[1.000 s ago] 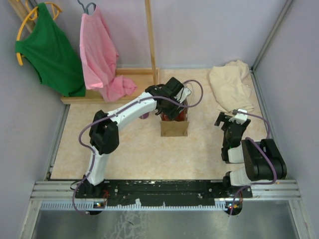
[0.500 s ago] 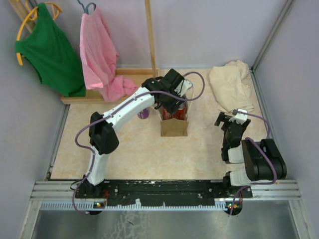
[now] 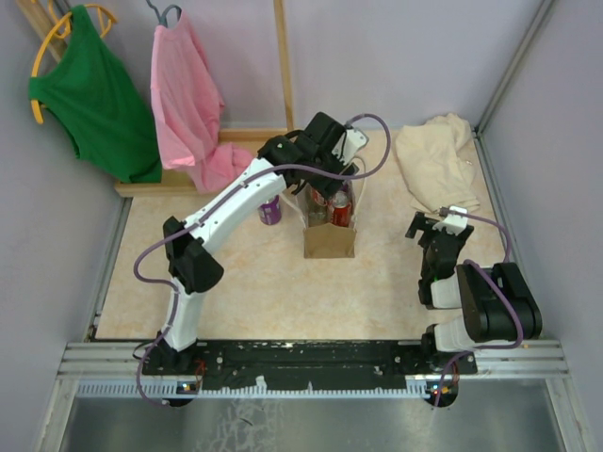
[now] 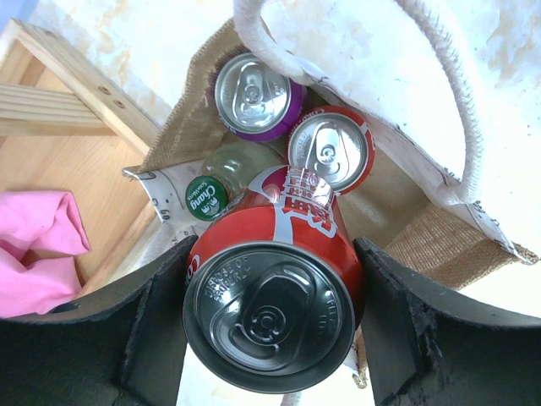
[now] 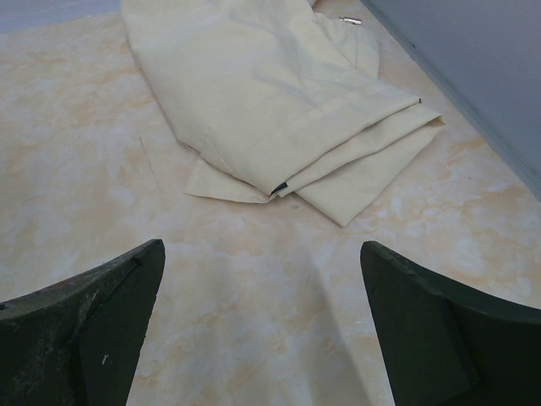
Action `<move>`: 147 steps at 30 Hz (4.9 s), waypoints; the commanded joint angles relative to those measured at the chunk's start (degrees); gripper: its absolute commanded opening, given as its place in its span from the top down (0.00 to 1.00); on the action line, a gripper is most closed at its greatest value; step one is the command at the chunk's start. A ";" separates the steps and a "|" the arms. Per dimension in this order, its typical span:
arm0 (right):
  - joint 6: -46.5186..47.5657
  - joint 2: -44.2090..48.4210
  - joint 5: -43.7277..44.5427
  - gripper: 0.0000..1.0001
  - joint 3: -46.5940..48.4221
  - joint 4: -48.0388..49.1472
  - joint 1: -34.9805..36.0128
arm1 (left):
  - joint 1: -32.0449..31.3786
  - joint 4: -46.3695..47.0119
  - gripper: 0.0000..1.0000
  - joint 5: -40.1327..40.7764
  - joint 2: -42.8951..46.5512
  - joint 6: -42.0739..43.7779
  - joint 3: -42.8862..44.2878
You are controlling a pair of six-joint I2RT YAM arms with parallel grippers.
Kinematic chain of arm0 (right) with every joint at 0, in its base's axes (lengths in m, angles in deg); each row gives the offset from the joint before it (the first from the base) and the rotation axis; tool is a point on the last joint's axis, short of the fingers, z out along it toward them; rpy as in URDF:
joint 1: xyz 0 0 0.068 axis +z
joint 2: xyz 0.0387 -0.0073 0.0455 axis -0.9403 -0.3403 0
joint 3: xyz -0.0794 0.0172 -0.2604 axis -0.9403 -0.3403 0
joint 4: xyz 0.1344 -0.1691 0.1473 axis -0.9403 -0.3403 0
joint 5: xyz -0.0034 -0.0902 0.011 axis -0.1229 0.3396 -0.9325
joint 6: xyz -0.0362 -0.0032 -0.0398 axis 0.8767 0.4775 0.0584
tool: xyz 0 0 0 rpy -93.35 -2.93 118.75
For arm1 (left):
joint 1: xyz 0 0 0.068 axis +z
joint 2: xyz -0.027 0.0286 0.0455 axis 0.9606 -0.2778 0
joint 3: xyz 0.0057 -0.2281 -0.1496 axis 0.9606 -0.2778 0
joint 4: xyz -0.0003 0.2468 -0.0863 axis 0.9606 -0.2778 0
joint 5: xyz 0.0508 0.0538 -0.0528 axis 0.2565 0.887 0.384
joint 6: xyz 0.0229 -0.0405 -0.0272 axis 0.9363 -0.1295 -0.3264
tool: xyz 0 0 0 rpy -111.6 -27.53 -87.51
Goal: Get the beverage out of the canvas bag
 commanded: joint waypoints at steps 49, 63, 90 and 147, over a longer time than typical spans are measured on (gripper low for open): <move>0.73 -0.36 0.93 0.01 1.67 2.42 0.42 | 26.57 22.64 1.00 4.06 24.68 -9.36 -38.70; 0.75 -0.36 0.90 0.01 1.74 2.40 0.40 | 28.89 36.10 1.00 4.13 21.90 -16.37 -53.82; 0.78 -0.36 0.89 0.01 1.74 2.42 0.40 | 28.90 33.79 0.00 5.22 18.34 -17.31 -50.42; 0.74 -0.36 0.92 0.01 1.66 2.43 0.40 | 3.76 18.17 0.14 -16.43 0.29 3.13 -12.31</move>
